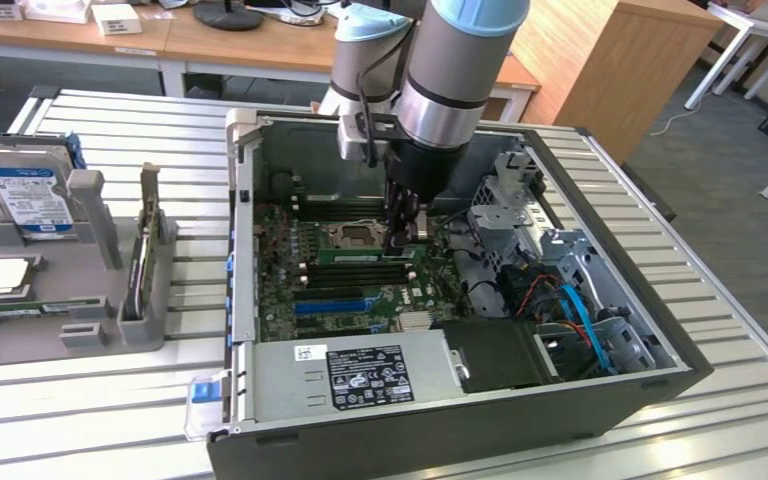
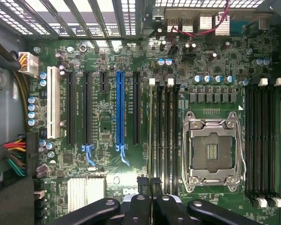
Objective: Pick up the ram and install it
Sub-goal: 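Insert the ram into the slot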
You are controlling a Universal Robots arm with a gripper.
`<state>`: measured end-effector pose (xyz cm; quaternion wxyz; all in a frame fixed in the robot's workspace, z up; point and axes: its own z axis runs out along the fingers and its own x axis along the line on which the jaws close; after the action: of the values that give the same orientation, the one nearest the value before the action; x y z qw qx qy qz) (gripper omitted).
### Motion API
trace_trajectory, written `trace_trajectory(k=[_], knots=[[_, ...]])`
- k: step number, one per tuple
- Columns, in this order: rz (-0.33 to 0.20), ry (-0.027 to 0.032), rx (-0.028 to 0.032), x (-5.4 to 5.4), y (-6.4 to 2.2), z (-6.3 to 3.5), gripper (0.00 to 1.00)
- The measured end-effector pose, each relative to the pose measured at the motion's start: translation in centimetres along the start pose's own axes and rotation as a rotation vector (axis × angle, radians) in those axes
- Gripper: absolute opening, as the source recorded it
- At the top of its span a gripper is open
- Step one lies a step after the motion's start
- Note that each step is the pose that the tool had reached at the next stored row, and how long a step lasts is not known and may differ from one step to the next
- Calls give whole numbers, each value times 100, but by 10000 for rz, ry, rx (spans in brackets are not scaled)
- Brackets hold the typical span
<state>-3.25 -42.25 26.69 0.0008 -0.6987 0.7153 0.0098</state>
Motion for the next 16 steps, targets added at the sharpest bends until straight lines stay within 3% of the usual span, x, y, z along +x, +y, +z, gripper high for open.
trace_trajectory(k=[16], knots=[[-89, 23, -1, -1, 4, 17, 12]])
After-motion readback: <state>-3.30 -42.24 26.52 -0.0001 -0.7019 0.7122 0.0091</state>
